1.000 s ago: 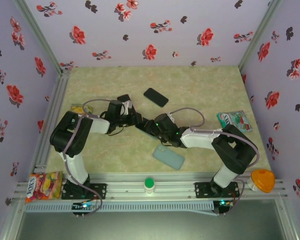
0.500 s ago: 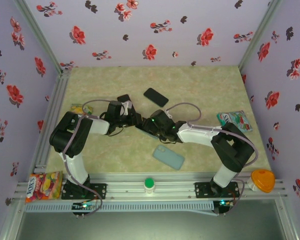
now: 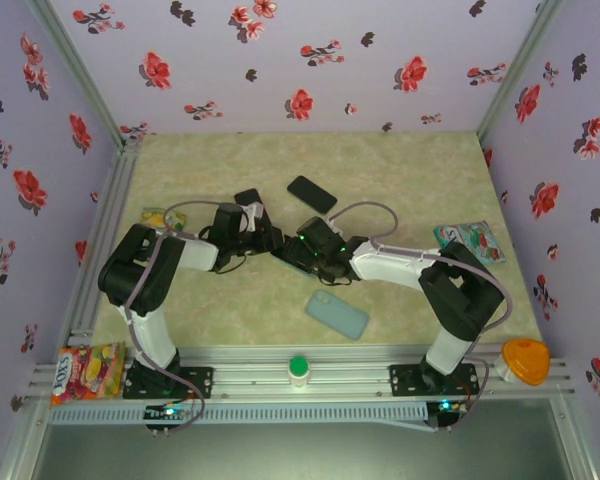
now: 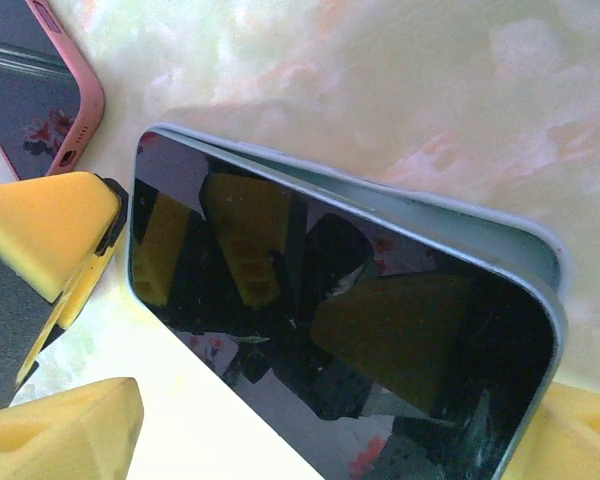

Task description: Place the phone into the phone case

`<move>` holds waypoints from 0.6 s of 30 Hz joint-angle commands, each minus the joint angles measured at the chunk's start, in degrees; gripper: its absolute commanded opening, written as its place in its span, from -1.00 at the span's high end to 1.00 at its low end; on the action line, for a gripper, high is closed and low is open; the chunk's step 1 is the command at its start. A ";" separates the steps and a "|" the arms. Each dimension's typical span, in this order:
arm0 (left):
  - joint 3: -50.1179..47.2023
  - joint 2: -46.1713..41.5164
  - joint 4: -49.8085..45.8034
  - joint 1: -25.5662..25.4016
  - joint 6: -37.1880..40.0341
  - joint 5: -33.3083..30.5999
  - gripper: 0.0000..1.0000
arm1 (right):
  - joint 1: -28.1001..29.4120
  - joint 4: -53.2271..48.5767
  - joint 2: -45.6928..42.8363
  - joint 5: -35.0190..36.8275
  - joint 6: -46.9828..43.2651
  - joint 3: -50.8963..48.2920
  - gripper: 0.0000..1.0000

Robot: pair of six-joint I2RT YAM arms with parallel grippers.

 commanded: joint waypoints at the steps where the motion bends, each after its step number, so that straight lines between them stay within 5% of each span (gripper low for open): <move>1: -1.26 -0.99 -1.80 -0.35 -0.67 -0.31 0.09 | 0.24 -1.16 0.90 -0.41 -1.44 2.05 -0.78; 18: -1.45 -0.73 -1.44 -0.35 -0.71 -0.37 0.09 | 0.28 -4.06 1.71 -0.54 -2.34 3.86 -0.99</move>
